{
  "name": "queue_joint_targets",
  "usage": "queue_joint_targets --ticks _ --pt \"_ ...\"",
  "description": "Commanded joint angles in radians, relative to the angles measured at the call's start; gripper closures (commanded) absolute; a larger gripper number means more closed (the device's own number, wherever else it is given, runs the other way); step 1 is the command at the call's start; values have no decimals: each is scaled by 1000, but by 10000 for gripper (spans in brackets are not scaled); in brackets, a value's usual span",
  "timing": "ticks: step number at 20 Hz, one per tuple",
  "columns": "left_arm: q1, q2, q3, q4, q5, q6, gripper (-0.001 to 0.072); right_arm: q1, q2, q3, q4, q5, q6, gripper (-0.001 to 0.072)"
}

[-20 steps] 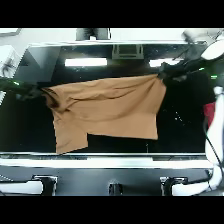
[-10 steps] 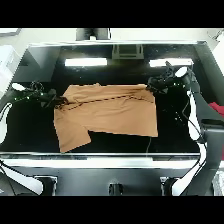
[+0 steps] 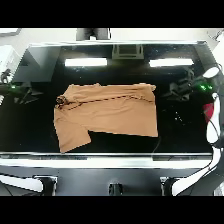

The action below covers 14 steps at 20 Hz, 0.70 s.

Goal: Fold the clothes and pants, and hang the long-sleeved shirts on hangers.

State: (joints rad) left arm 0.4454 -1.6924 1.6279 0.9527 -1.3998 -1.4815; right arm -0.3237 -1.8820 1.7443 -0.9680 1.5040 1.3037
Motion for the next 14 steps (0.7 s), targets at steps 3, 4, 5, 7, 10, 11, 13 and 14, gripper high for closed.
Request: queue_joint_targets --ticks 3,4,5,7,10,11,13,14 --pt "78 201 -205 69 -81 -10 220 -113 209 -475 95 39 -134 298" --pt "85 245 -273 69 -72 -6 220 -114 269 -579 96 6 -163 290" --pt "90 283 -330 69 -64 2 220 -114 317 -663 93 -25 -190 290" --pt "95 347 -436 68 -55 9 220 -114 387 -805 87 -83 -213 271" --pt "95 405 -547 68 -55 9 220 -114 421 -930 93 -121 -228 251" --pt "95 418 -568 68 -55 9 219 -114 422 -953 98 -122 -236 251" --pt "95 431 -585 68 -55 8 220 -114 422 -988 119 -135 -261 252" --pt "95 432 -584 63 -56 8 220 -114 422 -1001 134 -149 -270 252"
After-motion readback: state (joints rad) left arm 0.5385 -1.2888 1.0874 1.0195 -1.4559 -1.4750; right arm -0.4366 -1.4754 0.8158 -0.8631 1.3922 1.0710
